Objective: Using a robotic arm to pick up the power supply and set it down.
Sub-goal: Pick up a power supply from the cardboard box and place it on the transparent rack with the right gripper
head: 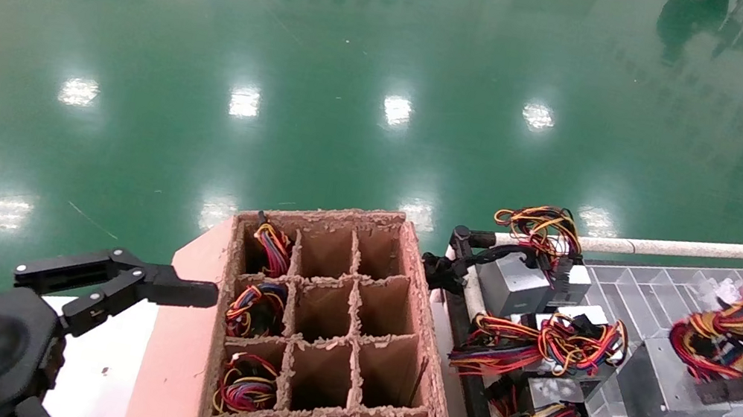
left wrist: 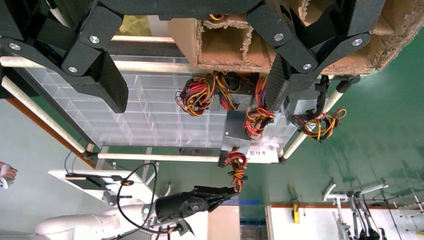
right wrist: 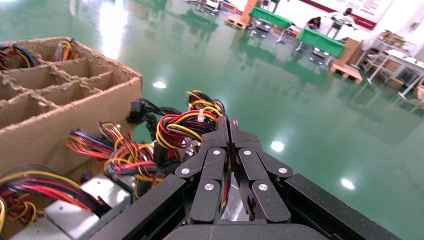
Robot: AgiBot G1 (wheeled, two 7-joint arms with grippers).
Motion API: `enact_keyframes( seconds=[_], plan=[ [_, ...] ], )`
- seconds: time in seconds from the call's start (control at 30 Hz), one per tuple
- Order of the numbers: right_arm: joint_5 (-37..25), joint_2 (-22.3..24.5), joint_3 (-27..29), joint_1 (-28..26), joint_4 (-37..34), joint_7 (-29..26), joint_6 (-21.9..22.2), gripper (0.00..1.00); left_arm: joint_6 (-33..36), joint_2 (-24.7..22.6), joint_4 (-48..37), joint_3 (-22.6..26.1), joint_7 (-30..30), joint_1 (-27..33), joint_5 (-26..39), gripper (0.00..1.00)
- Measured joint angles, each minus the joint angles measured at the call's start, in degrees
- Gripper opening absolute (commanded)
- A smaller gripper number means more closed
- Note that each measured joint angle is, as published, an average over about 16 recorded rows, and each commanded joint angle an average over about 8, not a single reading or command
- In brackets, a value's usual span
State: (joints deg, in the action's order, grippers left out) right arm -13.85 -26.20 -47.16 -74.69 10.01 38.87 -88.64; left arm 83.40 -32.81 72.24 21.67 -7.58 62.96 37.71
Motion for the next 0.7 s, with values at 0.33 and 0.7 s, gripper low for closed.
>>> enact_keyframes(
  seconds=[0.33,0.7],
  plan=[
    [-2.1,-0.9,-1.4,-2.0,1.9,-3.1,1.1,0.0,0.0,0.0,0.0,0.0,0.0,0.0,0.0,1.0],
    [-1.8,-2.2,-1.5,-0.8,1.5,-4.9,0.7,0.0,0.0,0.0,0.0,0.0,0.0,0.0,0.0,1.0]
  ],
)
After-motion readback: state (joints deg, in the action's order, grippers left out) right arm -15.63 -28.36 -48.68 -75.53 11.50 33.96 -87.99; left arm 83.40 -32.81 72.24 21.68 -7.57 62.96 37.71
